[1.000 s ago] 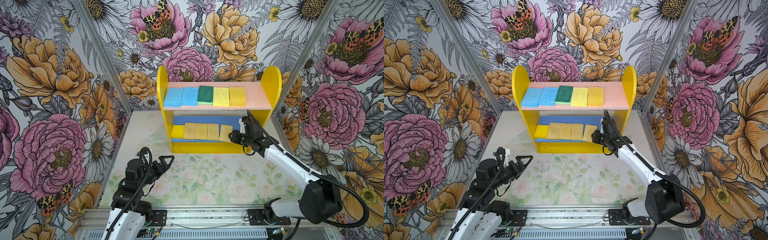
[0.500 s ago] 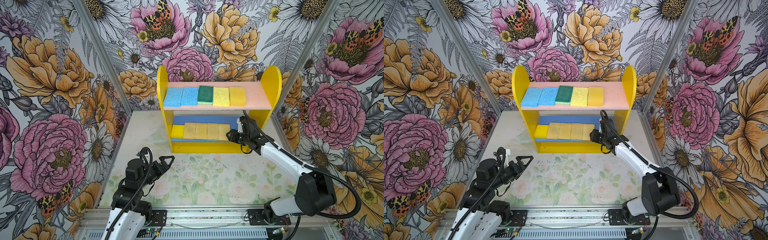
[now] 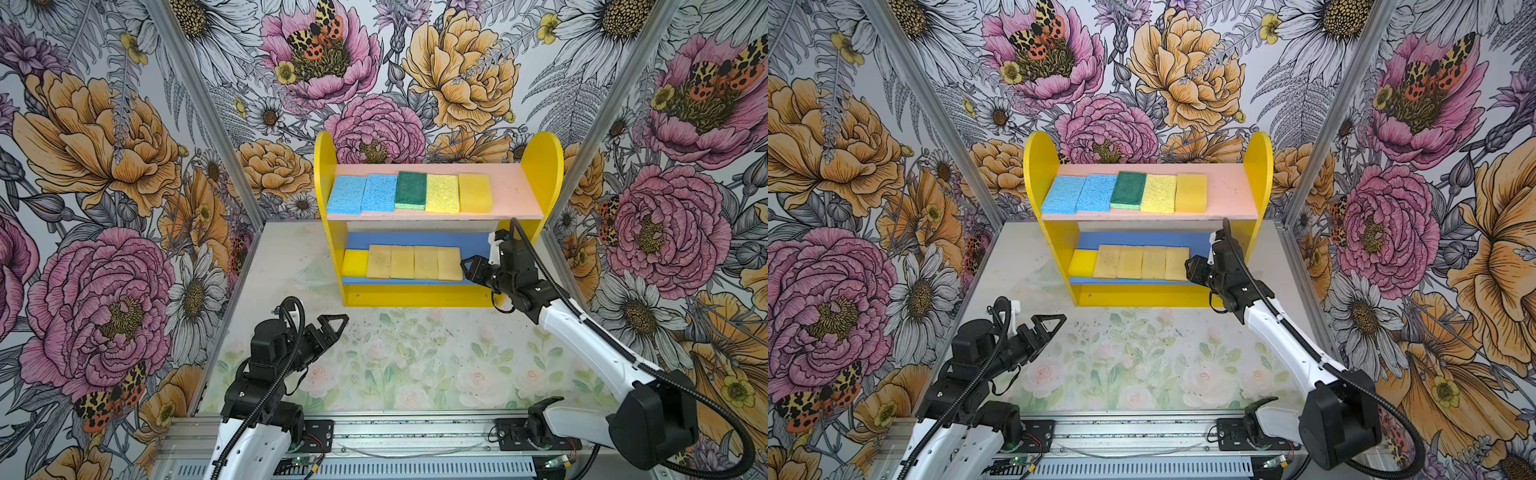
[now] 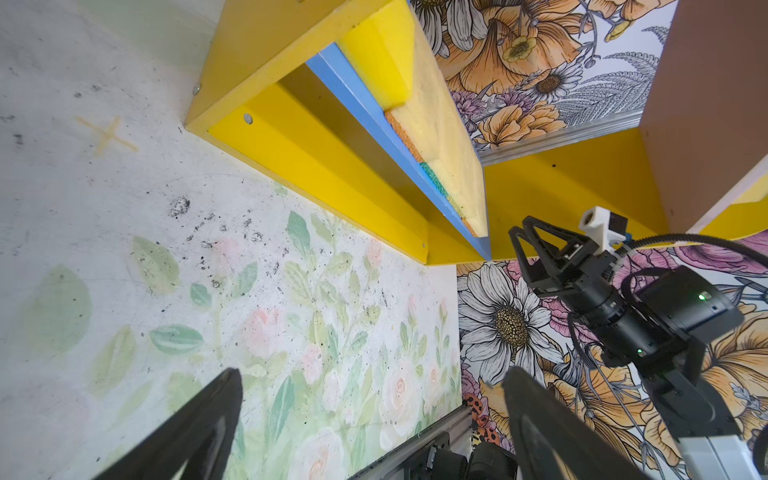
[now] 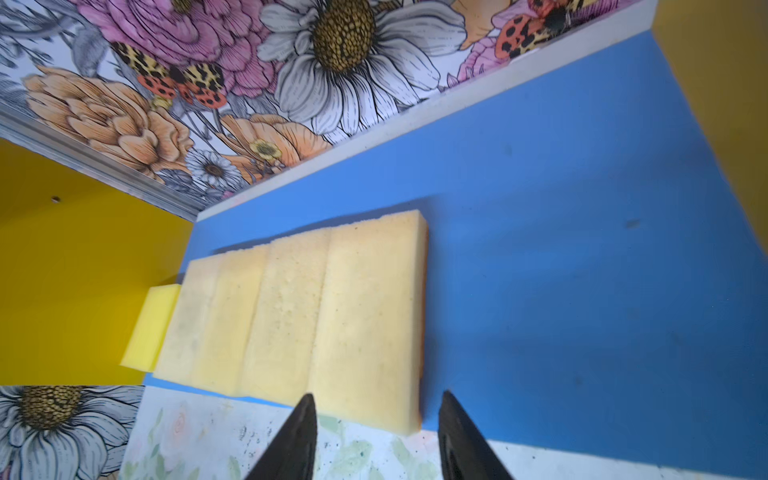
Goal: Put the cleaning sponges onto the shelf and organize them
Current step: 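Open the right gripper beside the row of sponges and withdraw it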
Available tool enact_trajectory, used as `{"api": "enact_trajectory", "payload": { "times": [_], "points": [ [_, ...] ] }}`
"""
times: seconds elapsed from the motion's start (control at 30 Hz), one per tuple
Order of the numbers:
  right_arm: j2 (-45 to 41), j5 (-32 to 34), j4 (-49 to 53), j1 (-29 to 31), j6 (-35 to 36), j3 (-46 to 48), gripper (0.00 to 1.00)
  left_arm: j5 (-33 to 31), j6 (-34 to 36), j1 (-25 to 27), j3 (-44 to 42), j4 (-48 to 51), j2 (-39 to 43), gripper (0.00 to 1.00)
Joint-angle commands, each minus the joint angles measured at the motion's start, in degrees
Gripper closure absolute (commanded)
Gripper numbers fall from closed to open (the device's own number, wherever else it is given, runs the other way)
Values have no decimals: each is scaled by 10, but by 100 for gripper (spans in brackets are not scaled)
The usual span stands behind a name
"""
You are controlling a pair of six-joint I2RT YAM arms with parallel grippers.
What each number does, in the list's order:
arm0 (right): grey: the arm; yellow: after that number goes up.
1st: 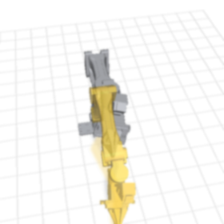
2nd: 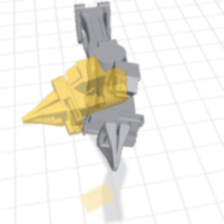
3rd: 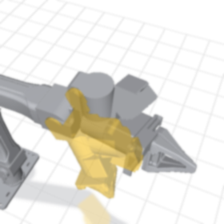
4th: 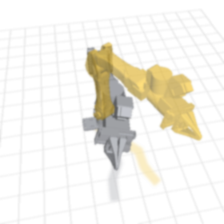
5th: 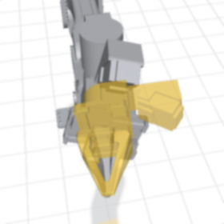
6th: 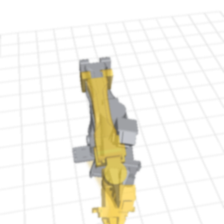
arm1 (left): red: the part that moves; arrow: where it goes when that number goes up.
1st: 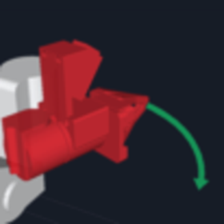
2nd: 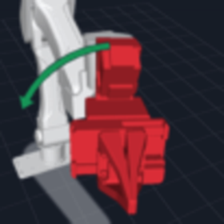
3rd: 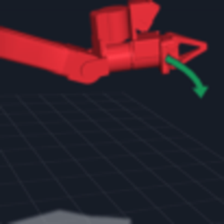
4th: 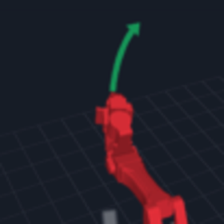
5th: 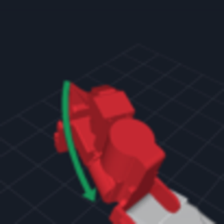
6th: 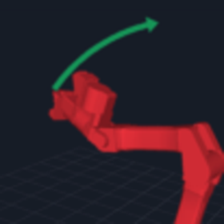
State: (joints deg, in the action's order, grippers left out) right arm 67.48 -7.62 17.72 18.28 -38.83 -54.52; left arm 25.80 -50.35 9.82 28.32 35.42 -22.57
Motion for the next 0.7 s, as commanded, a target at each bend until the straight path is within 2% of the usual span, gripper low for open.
{"api": "enact_trajectory", "payload": {
  "times": [0.0, 0.1, 0.17, 0.3, 0.43, 0.57, 0.67],
  "points": [
    [-61, -34, 4, -2, -24, 38, 51, 4, 16, -8, -2, 1, 7, 1],
    [-116, -57, 54, -2, -6, 57, 50, -5, 20, -8, 2, 8, 14, 1],
    [-155, -36, 120, -2, 16, 56, 50, -14, 20, -7, 4, 10, 19, 1],
    [-226, 83, 277, -6, 26, 41, 46, -74, 9, -8, 14, 55, 13, 1],
    [-222, 174, 377, -32, 24, 26, 39, -140, -5, -9, 27, 86, -17, 1],
    [-199, 209, 391, -93, 26, 29, 33, -192, -13, -23, 53, 92, -40, 1],
    [-185, 227, 364, -147, 34, 34, 27, -300, -11, -24, 82, 120, -51, 1]
  ]
}}
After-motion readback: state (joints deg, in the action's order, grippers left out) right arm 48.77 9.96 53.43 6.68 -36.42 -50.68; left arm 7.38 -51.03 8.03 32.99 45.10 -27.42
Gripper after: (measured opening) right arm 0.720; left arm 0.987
